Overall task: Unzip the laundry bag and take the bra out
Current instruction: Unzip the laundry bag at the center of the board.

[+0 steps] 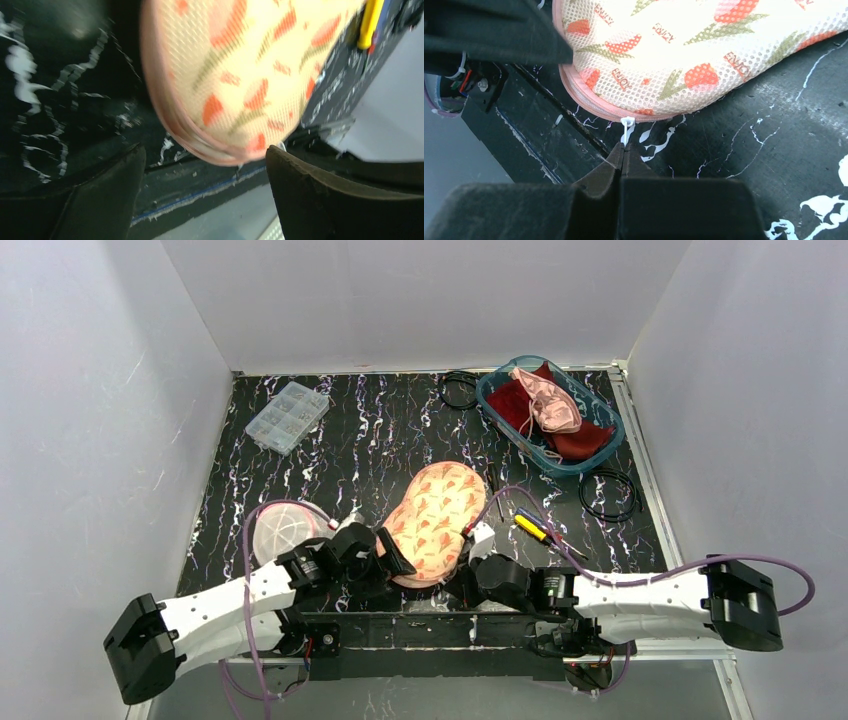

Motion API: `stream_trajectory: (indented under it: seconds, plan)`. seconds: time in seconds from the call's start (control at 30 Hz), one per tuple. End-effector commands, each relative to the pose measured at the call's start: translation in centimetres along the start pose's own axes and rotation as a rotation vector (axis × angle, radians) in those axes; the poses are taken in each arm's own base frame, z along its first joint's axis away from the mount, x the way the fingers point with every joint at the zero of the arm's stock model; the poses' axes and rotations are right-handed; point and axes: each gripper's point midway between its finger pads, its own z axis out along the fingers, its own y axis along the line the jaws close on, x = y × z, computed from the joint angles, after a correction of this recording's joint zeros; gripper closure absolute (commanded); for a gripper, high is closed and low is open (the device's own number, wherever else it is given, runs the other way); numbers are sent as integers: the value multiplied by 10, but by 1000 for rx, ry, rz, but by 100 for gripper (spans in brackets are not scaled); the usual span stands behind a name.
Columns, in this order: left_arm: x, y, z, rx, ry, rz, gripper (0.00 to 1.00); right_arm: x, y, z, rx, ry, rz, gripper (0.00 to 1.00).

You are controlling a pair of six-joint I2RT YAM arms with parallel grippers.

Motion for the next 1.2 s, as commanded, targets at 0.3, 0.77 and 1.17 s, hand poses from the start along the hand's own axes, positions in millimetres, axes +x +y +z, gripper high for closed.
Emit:
stream_trajectory:
  seconds: [0.3,0.77,1.17]
  plan:
    - [0,-17,2,-38,-60,56,19,-32,59,8,-162,-34,-13,99]
    - [-27,-1,7,-113,-143,-1,79,-22,36,0,-105,-33,7,99]
    - [-29,6,8,-121,-154,-30,100,-10,17,-2,-53,-19,15,99]
